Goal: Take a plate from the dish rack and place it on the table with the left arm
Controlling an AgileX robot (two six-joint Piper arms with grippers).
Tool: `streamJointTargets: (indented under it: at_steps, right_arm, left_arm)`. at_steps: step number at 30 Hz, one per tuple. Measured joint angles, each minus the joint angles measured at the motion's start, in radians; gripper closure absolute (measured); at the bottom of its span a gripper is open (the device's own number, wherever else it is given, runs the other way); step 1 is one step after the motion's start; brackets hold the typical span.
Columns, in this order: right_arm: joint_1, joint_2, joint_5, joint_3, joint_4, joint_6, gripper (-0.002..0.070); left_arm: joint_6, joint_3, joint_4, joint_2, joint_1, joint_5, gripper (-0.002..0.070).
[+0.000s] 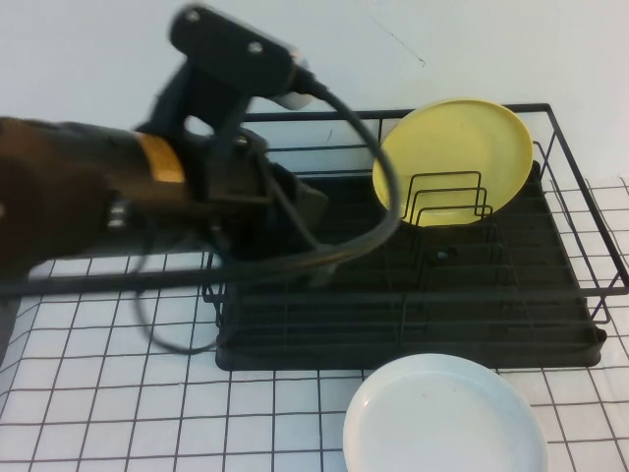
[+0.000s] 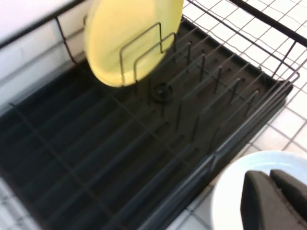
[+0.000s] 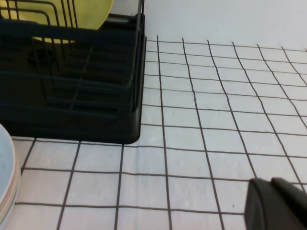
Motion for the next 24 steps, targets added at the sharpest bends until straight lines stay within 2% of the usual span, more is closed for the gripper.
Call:
streamJointTargets:
  at_steps: [5,9,17,24]
  right_arm:
    - [0.0,0.0,0.0,0.0,0.002,0.0,0.0679]
    - [0.0,0.0,0.0,0.0,0.004,0.0,0.0679]
    - [0.0,0.0,0.0,0.0,0.006,0.0,0.0679]
    - [0.0,0.0,0.0,0.0,0.008,0.0,0.0679]
  left_arm:
    - [0.006,0.024,0.156,-0.143,0.01,0.015,0.0676]
    - [0.006,0.101,0.195,-0.272,0.083,0.006,0.0677]
    - [0.002,0.42,0.105,-0.606,0.352,-0.135,0.0677]
    - [0.002,0.771,-0.037,-0.916,0.527,-0.255,0.0677]
